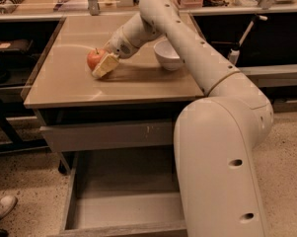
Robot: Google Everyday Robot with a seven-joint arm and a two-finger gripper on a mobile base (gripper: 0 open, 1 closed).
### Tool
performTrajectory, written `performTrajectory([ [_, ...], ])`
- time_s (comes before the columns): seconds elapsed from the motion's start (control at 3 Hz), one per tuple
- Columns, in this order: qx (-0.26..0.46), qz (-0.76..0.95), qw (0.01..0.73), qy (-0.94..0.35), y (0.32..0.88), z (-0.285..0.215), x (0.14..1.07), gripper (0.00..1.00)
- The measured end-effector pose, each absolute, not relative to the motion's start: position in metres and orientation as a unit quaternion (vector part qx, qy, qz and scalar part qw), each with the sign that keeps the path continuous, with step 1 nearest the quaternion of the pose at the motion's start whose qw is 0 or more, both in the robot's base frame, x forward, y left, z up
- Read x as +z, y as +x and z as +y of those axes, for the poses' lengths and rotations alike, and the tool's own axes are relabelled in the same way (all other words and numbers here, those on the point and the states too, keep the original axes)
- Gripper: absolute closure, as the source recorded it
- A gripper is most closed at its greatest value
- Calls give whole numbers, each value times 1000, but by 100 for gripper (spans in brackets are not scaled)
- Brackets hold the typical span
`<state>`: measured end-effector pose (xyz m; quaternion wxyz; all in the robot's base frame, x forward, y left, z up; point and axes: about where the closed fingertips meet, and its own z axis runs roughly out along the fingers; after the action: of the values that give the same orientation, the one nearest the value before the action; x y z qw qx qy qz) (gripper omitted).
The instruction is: Place apple into middle drawer
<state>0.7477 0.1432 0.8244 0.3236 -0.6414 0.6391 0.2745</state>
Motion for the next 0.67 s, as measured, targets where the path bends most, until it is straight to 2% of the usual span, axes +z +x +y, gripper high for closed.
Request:
performTrajectory([
  [0.67,275,639,324,-641,748,143,824,87],
])
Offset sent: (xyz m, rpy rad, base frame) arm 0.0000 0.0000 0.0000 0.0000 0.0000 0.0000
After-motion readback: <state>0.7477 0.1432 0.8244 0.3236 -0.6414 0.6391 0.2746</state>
